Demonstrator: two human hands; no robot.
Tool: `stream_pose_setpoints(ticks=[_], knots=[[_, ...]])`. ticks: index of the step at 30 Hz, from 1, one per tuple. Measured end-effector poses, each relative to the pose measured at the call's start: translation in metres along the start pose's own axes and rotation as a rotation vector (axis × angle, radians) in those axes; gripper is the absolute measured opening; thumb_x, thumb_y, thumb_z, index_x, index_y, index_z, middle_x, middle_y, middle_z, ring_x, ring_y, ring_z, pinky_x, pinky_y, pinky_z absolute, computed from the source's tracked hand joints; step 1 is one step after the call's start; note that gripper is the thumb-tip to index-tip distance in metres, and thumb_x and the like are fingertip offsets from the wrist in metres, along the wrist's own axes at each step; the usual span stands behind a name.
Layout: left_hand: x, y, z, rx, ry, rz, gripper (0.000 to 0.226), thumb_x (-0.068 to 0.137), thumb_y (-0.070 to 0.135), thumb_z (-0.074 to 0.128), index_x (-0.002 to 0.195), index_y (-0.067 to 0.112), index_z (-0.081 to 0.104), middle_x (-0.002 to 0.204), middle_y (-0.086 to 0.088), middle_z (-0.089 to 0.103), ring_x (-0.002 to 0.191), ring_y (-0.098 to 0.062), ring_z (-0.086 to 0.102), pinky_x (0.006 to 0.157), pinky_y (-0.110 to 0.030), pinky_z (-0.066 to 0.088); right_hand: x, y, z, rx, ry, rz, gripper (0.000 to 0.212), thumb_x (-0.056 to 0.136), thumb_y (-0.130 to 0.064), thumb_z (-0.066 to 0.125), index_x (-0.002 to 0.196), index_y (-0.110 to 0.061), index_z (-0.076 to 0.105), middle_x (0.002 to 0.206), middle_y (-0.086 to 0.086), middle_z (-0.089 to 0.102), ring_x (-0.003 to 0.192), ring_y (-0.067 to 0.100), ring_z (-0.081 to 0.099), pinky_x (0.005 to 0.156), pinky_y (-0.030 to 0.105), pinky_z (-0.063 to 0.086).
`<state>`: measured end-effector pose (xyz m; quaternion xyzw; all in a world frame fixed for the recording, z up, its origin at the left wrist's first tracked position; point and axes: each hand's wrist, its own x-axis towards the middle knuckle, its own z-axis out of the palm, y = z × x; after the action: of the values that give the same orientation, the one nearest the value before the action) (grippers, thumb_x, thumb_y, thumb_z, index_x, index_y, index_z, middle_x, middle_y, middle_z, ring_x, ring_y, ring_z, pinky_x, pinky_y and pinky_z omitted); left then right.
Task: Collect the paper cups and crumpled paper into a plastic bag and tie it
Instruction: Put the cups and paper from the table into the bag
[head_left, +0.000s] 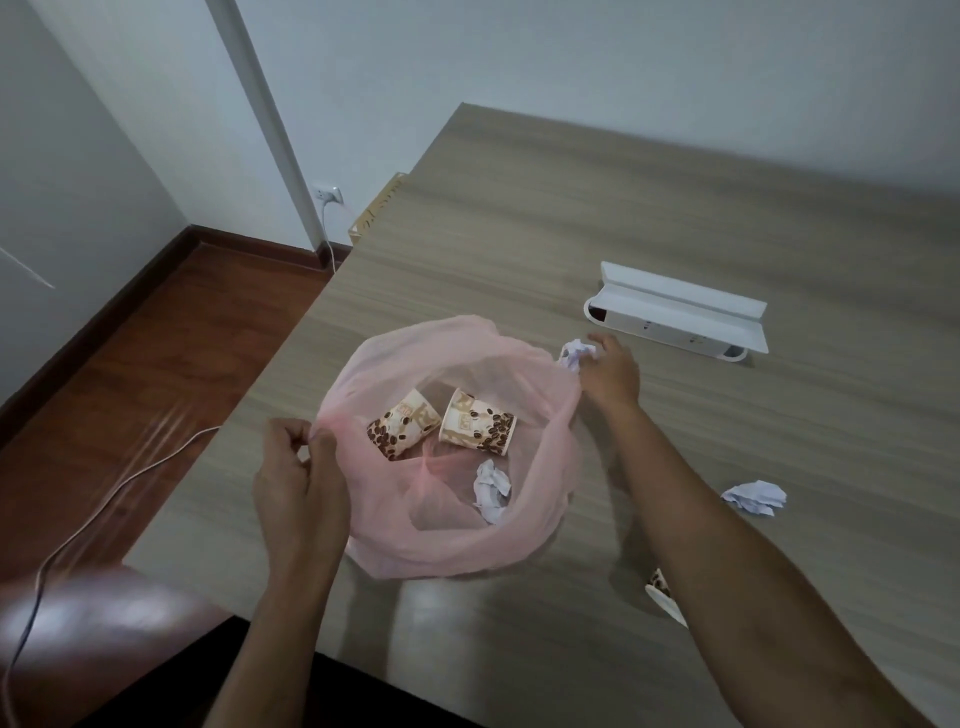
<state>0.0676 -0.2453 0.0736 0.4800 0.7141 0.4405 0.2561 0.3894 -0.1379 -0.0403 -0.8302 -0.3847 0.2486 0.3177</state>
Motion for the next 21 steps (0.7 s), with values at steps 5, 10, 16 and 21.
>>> stream_pose_setpoints(ticks=[5, 10, 16, 21], knots=[[0.005, -0.003, -0.002, -0.013, 0.009, -0.018, 0.007, 0.097, 0.013, 0.049, 0.093, 0.007, 0.05, 0.076, 0.008, 0.052, 0.063, 0.009, 0.05, 0.058, -0.022, 0.036, 0.019, 0.006, 0.009, -0.19, -0.233, -0.169, 0.05, 0.082, -0.015, 0.073, 0.13, -0.017, 0.062, 0.135, 0.012, 0.058, 0.123, 0.03, 0.056, 0.105, 0.032, 0.041], [0.005, -0.004, -0.001, 0.002, -0.007, -0.014, 0.008, 0.097, 0.011, 0.05, 0.09, 0.006, 0.049, 0.073, 0.006, 0.053, 0.06, 0.011, 0.05, 0.056, -0.014, 0.036, 0.012, 0.025, 0.017, -0.227, -0.163, -0.151, 0.02, 0.074, -0.004, 0.076, 0.091, -0.013, 0.074, 0.111, 0.019, 0.06, 0.097, 0.032, 0.064, 0.08, 0.02, 0.039], [-0.007, 0.005, 0.0, 0.002, -0.104, 0.009, 0.01, 0.097, 0.012, 0.051, 0.089, 0.006, 0.051, 0.069, 0.002, 0.056, 0.056, 0.007, 0.053, 0.05, -0.014, 0.036, -0.027, 0.031, 0.002, 0.048, -0.009, 0.038, 0.017, 0.072, 0.001, 0.068, 0.073, -0.014, 0.06, 0.084, 0.01, 0.063, 0.08, 0.027, 0.059, 0.062, 0.026, 0.035], [-0.015, 0.012, 0.002, 0.011, -0.154, 0.067, 0.011, 0.097, 0.013, 0.052, 0.088, 0.008, 0.051, 0.066, 0.005, 0.056, 0.06, -0.008, 0.054, 0.056, -0.034, 0.04, -0.066, 0.005, -0.039, 0.369, 0.184, 0.145, 0.017, 0.074, -0.018, 0.076, 0.077, -0.023, 0.06, 0.088, -0.007, 0.066, 0.089, 0.018, 0.066, 0.086, 0.04, 0.055]])
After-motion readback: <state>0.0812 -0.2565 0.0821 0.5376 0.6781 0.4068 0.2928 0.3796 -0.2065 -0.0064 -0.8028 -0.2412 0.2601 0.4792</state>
